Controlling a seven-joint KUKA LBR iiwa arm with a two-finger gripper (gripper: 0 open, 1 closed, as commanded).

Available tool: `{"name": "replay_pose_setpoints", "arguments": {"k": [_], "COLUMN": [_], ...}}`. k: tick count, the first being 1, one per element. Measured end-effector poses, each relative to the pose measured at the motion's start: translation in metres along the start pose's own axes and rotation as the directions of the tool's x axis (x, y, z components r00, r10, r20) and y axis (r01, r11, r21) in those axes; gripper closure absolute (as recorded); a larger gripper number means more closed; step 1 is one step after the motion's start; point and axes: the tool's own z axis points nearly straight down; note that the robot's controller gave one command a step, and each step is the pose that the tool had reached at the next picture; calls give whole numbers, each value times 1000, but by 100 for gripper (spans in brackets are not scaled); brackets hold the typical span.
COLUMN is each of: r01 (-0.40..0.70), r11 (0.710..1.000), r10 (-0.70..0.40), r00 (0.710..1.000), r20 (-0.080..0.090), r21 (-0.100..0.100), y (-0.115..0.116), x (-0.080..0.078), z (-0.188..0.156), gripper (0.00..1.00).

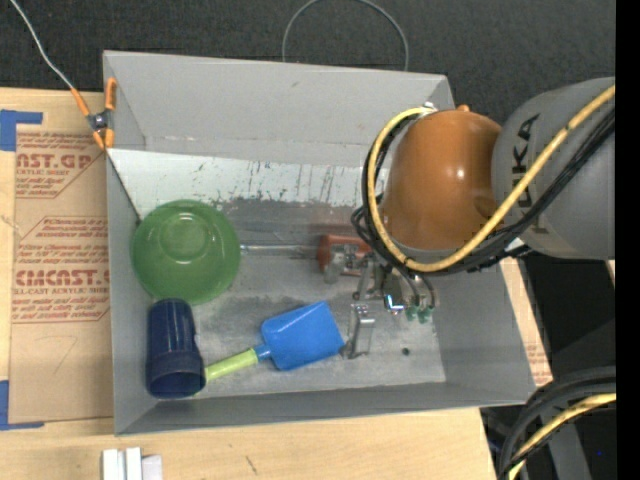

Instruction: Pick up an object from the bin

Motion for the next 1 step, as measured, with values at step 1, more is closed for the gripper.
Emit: {"name": "replay_pose_setpoints", "arguments": {"k": [1], "r01": [-1], "r11": [1000], "r10": [1], "r00": [1000], "r20": [8], "r21": [-1], "y": [0], "x": [-2], "z": [-4], "gripper": [0]}}
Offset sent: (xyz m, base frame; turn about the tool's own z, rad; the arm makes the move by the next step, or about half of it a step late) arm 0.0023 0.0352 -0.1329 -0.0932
